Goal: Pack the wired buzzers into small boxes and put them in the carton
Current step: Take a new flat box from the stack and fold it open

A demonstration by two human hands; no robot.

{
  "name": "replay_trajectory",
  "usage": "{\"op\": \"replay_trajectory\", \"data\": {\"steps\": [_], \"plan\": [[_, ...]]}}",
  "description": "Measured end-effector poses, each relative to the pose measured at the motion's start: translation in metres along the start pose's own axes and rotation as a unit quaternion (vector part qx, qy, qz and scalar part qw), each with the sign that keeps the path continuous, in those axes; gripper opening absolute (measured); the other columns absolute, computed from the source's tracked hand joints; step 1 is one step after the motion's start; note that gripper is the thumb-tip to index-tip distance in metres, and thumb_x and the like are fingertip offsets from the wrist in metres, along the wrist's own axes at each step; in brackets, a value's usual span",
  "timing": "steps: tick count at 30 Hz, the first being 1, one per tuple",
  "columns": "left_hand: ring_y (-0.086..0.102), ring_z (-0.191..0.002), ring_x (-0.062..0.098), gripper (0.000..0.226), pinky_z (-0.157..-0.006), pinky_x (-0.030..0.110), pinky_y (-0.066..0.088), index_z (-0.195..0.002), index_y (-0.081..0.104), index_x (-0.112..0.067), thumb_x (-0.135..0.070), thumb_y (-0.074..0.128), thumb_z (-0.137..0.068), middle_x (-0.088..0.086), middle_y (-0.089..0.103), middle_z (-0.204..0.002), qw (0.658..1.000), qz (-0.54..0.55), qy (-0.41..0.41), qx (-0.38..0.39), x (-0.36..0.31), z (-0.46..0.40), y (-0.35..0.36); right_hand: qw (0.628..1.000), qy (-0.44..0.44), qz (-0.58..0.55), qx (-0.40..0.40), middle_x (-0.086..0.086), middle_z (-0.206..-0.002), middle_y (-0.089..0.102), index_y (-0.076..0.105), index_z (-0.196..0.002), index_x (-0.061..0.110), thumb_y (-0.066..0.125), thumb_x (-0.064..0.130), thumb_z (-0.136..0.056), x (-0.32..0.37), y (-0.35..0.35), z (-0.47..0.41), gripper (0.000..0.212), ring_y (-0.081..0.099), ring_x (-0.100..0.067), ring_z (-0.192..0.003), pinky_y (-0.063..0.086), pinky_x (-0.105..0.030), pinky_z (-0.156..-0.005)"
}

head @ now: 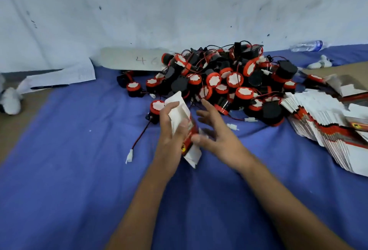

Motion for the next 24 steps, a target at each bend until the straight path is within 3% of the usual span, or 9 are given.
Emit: {"op": "replay_trajectory", "data": {"steps": [3, 6, 8, 11, 13, 15, 17, 21, 24], "plan": [[0.033, -0.146, -0.010, 0.080, -0.109, 0.016, 0.043, -0.155, 0.023, -0.052, -0.084, 0.049, -0.086, -0.039, 0.026, -0.159, 0.998, 0.016, -0.008, 0.058, -0.002, 0.003, 0.013, 1.000, -0.005, 0.004, 0.028, 0.019, -0.145, 0.043, 0.001, -0.163, 0.033, 0.089, 0.037, -0.074, -0.005, 0.006, 0.001, 0.125, 0.046, 0.015, -0.129, 0.039, -0.003, -0.097], [0.028, -0.150, -0.007, 0.094, -0.113, 0.022, 0.044, -0.152, 0.009, -0.064, -0.093, 0.051, -0.074, -0.045, 0.014, -0.160, 0.993, 0.052, -0.026, 0.100, -0.006, 0.006, 0.017, 1.000, -0.013, -0.003, 0.003, 0.021, -0.140, 0.050, 0.004, -0.163, 0.034, 0.091, 0.027, -0.075, -0.004, 0.003, 0.001, 0.124, 0.052, 0.008, -0.126, 0.042, -0.006, -0.096], [0.042, -0.148, 0.010, 0.099, -0.108, 0.036, 0.053, -0.153, 0.000, -0.064, -0.084, 0.061, -0.078, -0.033, 0.021, -0.164, 0.995, 0.056, -0.024, 0.077, -0.007, 0.006, 0.013, 0.998, -0.031, -0.021, -0.053, 0.023, -0.139, 0.053, 0.018, -0.161, 0.033, 0.091, 0.032, -0.076, -0.002, -0.001, 0.000, 0.112, 0.052, 0.007, -0.128, 0.044, -0.007, -0.096], [0.056, -0.135, 0.006, 0.113, -0.095, 0.026, 0.057, -0.160, -0.010, -0.051, -0.035, 0.077, -0.090, -0.021, 0.033, -0.161, 0.999, 0.038, 0.005, 0.004, -0.001, 0.004, 0.003, 0.990, -0.053, -0.038, -0.124, 0.021, -0.130, 0.064, 0.044, -0.147, 0.027, 0.089, 0.028, -0.078, -0.006, -0.008, -0.004, 0.082, 0.061, 0.001, -0.122, 0.051, -0.013, -0.092], [0.058, -0.133, 0.009, 0.120, -0.092, 0.025, 0.058, -0.160, -0.011, -0.048, -0.016, 0.079, -0.087, -0.005, 0.035, -0.164, 1.000, 0.017, 0.021, -0.015, 0.004, 0.003, -0.001, 0.989, -0.038, -0.070, -0.127, 0.014, -0.122, 0.071, 0.053, -0.136, 0.027, 0.087, 0.020, -0.080, -0.012, -0.007, -0.006, 0.066, 0.068, -0.006, -0.113, 0.056, -0.019, -0.085], [0.063, -0.128, 0.013, 0.129, -0.088, 0.032, 0.062, -0.160, -0.012, -0.048, -0.012, 0.084, -0.082, 0.002, 0.040, -0.161, 1.000, -0.003, 0.012, -0.014, 0.010, 0.001, -0.001, 0.986, -0.024, -0.099, -0.133, 0.005, -0.116, 0.074, 0.057, -0.131, 0.027, 0.088, 0.024, -0.079, -0.017, -0.006, -0.007, 0.060, 0.072, -0.011, -0.103, 0.059, -0.027, -0.080], [0.066, -0.124, 0.015, 0.134, -0.088, 0.041, 0.063, -0.160, -0.011, -0.047, -0.010, 0.089, -0.080, 0.006, 0.051, -0.152, 1.000, -0.020, -0.011, -0.018, 0.016, 0.001, -0.002, 0.982, -0.025, -0.114, -0.151, 0.000, -0.115, 0.075, 0.059, -0.127, 0.025, 0.089, 0.030, -0.077, -0.018, -0.007, -0.008, 0.058, 0.073, -0.016, -0.103, 0.060, -0.039, -0.085], [0.060, -0.129, 0.009, 0.121, -0.093, 0.022, 0.057, -0.163, 0.009, -0.034, -0.015, 0.092, -0.078, -0.001, 0.056, -0.147, 0.995, -0.092, 0.011, -0.042, 0.019, -0.002, -0.011, 0.981, -0.025, -0.126, -0.145, 0.003, -0.119, 0.072, 0.057, -0.125, 0.022, 0.086, 0.021, -0.081, -0.020, -0.008, -0.010, 0.054, 0.070, -0.017, -0.113, 0.060, -0.042, -0.094], [0.059, -0.127, 0.004, 0.103, -0.096, 0.021, 0.055, -0.158, 0.027, -0.028, -0.020, 0.092, -0.078, -0.013, 0.059, -0.140, 0.991, -0.119, 0.024, -0.053, 0.016, -0.004, -0.017, 0.983, -0.029, -0.116, -0.136, 0.007, -0.121, 0.070, 0.054, -0.124, 0.025, 0.087, 0.023, -0.077, -0.019, -0.009, -0.009, 0.057, 0.068, -0.013, -0.114, 0.060, -0.037, -0.092]]}}
Point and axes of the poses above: each hand's wrist, its own z-axis away from the middle knuckle, its own y-axis out of the palm, x = y × z, the point moved 4 cm from there along -z, towards the middle knuckle
